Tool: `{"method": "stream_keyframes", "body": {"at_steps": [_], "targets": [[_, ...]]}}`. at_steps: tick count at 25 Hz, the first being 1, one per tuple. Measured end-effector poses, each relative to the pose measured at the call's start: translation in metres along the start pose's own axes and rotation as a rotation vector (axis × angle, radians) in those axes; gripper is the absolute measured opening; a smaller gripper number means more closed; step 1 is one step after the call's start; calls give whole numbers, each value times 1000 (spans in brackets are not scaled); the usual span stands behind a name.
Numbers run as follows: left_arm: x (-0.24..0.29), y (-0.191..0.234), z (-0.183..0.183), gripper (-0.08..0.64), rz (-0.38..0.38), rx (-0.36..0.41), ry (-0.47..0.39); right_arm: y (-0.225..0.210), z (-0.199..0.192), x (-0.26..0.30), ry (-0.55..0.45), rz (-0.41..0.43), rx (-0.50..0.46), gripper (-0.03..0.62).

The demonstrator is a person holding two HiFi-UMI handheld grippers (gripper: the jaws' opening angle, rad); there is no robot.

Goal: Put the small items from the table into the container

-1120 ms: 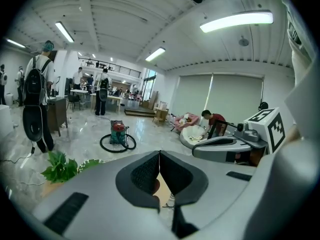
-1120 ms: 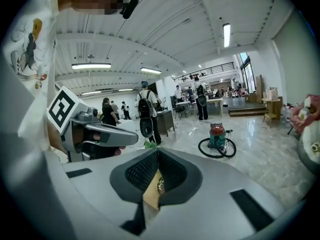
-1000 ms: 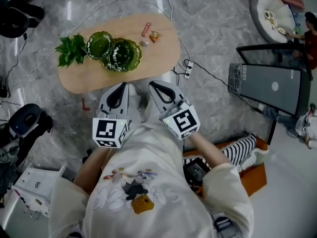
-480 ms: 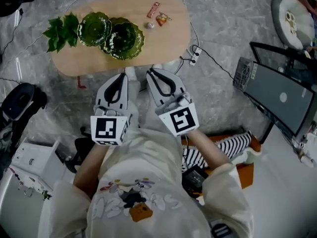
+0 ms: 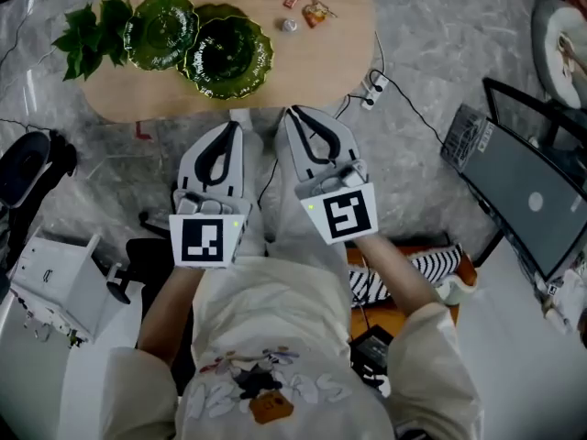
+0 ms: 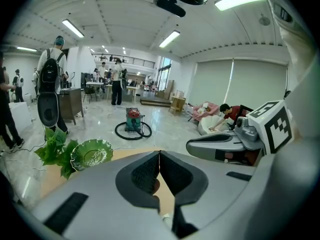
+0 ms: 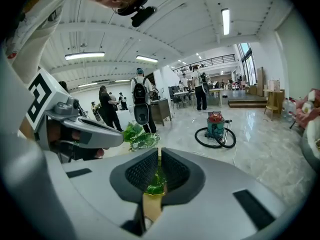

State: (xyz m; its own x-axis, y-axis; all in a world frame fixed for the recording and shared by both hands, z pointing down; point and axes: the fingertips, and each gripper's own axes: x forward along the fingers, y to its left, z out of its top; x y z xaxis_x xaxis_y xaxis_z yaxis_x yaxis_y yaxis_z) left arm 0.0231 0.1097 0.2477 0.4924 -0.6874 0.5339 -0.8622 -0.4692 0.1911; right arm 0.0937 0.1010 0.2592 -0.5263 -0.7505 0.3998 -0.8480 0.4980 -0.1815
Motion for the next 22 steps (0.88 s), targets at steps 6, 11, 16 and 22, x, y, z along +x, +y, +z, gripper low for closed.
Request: {"method": "stream_keyframes", "body": {"at_steps": [6,11,16,22], "targets": [[34,19,-24,9,47,-4,15,-24,-34,28,15,-16,7,6],[66,30,-39,9,61,16,5,-51,-66,50,28,-46,16,6],[88,48,-60,9,64,6,13,-65,-92,74,39,-68,24,8],[108,63,-82,9,59,-9,28,-75,-115,101,62,-57,11,48]]}}
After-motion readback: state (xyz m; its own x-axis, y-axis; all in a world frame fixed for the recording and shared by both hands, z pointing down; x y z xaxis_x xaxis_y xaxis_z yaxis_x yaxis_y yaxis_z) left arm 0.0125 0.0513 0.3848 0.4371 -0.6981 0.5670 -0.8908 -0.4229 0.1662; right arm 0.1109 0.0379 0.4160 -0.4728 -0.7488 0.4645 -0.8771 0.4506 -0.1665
